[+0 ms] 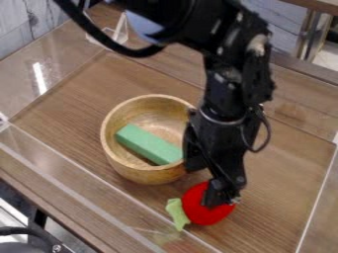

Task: Move the red fruit to the left

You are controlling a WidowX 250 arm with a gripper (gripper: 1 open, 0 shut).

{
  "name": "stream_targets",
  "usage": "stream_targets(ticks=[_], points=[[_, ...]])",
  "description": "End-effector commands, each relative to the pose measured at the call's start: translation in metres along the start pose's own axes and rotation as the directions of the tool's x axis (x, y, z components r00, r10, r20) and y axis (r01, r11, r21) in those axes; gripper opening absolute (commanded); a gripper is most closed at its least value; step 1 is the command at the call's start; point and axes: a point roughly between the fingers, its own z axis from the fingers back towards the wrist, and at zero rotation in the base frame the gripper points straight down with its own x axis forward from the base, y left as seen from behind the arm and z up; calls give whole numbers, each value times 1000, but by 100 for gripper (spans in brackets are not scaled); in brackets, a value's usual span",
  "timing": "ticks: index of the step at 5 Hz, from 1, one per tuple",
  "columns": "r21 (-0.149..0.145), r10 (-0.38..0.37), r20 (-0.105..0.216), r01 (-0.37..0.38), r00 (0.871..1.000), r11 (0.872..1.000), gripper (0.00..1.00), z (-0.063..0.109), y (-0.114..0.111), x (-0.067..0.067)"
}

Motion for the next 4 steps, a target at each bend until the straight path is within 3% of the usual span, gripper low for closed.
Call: stream_targets(ticks=[1,3,4], points=[[25,6,50,-7,999,1000,100,-6,-7,15],[10,112,84,-114,990,993,100,-6,24,4],[4,118,87,-118,989,993,100,-7,15,8]])
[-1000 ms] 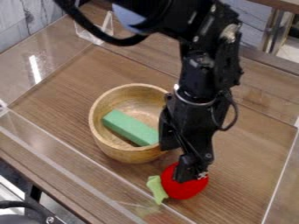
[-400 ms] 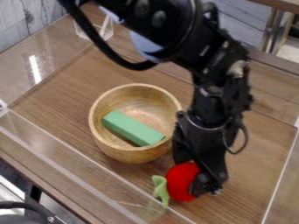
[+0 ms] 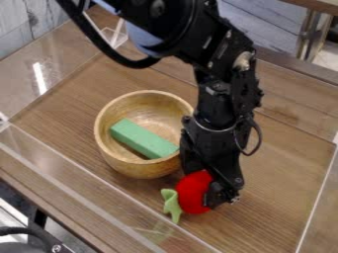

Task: Move the red fruit to the left

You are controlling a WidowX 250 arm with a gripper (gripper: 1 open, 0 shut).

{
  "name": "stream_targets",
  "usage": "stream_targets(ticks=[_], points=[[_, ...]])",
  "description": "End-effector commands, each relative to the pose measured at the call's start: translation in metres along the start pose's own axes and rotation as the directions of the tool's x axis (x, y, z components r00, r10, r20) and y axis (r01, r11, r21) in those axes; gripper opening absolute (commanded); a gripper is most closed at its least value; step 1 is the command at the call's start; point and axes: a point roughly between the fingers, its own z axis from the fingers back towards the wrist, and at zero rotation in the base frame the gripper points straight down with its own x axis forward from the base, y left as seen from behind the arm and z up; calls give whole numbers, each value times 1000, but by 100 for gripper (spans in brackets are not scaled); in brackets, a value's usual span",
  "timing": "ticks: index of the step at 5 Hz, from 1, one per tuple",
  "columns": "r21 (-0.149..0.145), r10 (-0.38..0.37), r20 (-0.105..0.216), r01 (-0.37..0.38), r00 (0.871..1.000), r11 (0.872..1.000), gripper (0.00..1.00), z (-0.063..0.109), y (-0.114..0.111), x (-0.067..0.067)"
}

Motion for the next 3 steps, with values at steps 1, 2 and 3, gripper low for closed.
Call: stream_targets(ticks=[1,2,3], points=[[-1,2,37,-2,999,1000,100,7,-7,7],[-9,-1,31,2,1000,1000,100,5,-14,7],[-17,-17,23,17,1000,1000,100,-6,-21,4]])
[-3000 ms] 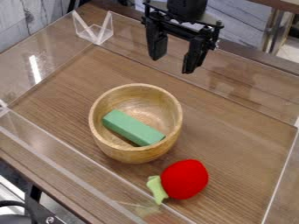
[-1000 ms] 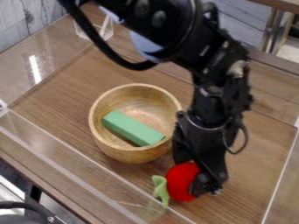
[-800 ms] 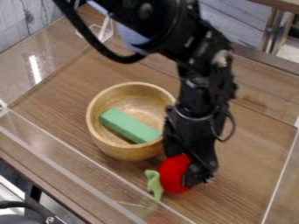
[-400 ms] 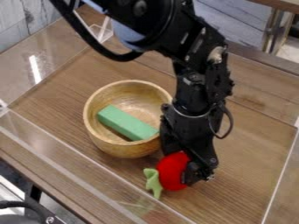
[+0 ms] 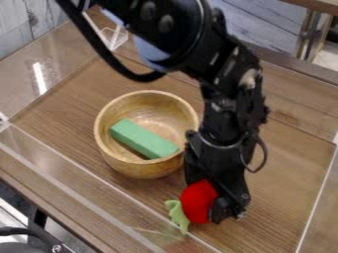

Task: Move the red fruit to the left

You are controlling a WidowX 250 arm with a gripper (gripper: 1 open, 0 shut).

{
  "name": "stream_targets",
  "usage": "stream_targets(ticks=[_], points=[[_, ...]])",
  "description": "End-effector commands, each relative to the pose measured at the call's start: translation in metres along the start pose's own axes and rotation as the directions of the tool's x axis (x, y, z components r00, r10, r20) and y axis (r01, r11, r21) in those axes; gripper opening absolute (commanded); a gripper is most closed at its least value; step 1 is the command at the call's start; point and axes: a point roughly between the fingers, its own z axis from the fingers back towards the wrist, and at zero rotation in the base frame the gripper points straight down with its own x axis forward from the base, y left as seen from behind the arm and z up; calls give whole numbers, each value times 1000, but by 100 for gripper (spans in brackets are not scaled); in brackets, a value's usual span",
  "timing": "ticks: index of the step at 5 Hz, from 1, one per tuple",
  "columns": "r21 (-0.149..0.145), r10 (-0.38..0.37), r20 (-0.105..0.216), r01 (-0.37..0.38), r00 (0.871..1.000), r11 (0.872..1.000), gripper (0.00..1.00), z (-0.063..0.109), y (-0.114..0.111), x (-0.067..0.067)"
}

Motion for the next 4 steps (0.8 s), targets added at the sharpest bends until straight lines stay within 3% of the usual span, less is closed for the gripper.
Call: stream_targets(ticks=[1,3,4], points=[[1,-23,22,23,999,1000,100,-2,-5,4],[1,-89,10,89,996,996,100,-4,9,13],[0,-62,11,62,998,998,100,-2,12,14]])
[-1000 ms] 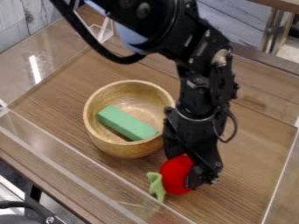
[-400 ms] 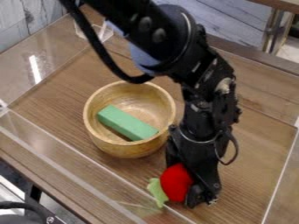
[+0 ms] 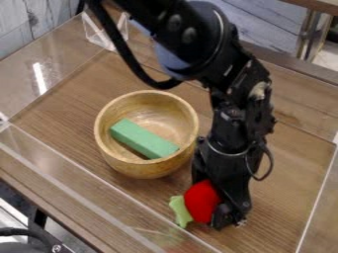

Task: Move the red fruit to the left

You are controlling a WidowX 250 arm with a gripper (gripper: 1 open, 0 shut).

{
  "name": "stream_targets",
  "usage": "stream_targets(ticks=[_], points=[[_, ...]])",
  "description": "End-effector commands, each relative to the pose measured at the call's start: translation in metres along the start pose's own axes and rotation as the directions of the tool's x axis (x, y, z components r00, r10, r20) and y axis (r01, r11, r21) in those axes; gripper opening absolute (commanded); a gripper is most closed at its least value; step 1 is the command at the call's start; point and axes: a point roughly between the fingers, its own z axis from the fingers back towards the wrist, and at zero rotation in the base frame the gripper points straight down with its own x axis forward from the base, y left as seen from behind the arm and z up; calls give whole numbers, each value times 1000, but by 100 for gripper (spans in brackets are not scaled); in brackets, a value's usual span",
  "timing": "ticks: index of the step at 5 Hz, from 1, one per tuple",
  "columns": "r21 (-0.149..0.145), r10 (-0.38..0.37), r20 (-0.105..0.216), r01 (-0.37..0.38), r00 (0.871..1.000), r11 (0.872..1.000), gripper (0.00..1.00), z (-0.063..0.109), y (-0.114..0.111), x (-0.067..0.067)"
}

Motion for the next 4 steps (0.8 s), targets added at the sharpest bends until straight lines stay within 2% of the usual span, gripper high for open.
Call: stream_targets(ticks=[1,2,3,4], points=[[8,32,41,-32,999,999,100,10,7,10],[22,82,55,-84,995,996,0,24,1,9],[47,106,89,-110,990,993,0,49,8,10],[72,166,120,-175,979,982,0,76,28,4]])
